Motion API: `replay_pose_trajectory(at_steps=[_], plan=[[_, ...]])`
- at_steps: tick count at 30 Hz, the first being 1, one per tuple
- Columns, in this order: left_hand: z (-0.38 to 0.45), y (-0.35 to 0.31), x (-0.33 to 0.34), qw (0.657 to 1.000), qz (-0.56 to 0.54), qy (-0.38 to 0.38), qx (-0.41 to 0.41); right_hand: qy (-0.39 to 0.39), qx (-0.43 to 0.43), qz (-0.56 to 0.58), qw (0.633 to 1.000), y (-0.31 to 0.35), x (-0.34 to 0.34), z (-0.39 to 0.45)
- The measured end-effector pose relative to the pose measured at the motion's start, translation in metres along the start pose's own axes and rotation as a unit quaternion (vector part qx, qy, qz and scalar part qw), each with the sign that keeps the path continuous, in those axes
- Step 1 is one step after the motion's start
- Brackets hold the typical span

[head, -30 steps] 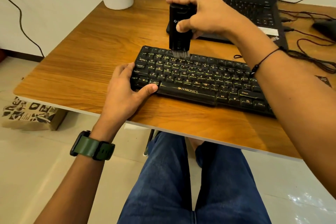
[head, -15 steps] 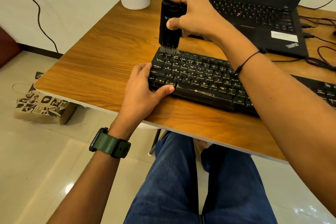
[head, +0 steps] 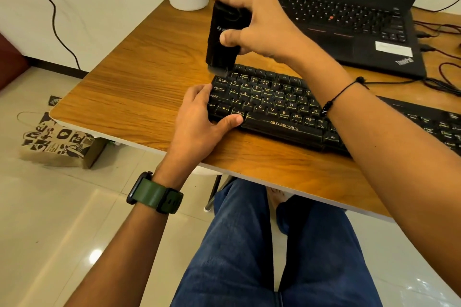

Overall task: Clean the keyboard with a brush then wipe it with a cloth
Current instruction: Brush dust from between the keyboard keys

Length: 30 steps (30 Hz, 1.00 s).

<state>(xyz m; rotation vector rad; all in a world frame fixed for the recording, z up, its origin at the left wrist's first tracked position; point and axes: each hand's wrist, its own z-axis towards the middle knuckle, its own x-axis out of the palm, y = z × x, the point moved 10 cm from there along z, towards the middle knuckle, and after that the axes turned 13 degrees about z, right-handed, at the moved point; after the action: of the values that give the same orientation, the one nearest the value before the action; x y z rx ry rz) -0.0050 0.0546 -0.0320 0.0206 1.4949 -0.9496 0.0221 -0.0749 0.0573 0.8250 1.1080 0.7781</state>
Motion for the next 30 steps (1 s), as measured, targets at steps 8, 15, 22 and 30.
replay_pose_trajectory(at_steps=[8,15,22,30], plan=[[-0.001,0.0,0.001,1.0,-0.001,0.0,-0.001,0.106,0.054,-0.147,0.982,0.007,-0.005,0.001],[0.0,0.001,0.002,1.0,0.008,-0.005,0.004,0.05,0.026,-0.1,0.993,0.017,-0.002,0.004],[0.001,0.0,0.002,1.0,0.006,-0.004,0.003,0.073,0.062,-0.107,0.99,0.0,-0.015,-0.013],[0.0,0.0,0.002,1.0,0.007,-0.008,0.005,0.045,0.054,-0.103,0.992,0.007,-0.038,-0.017]])
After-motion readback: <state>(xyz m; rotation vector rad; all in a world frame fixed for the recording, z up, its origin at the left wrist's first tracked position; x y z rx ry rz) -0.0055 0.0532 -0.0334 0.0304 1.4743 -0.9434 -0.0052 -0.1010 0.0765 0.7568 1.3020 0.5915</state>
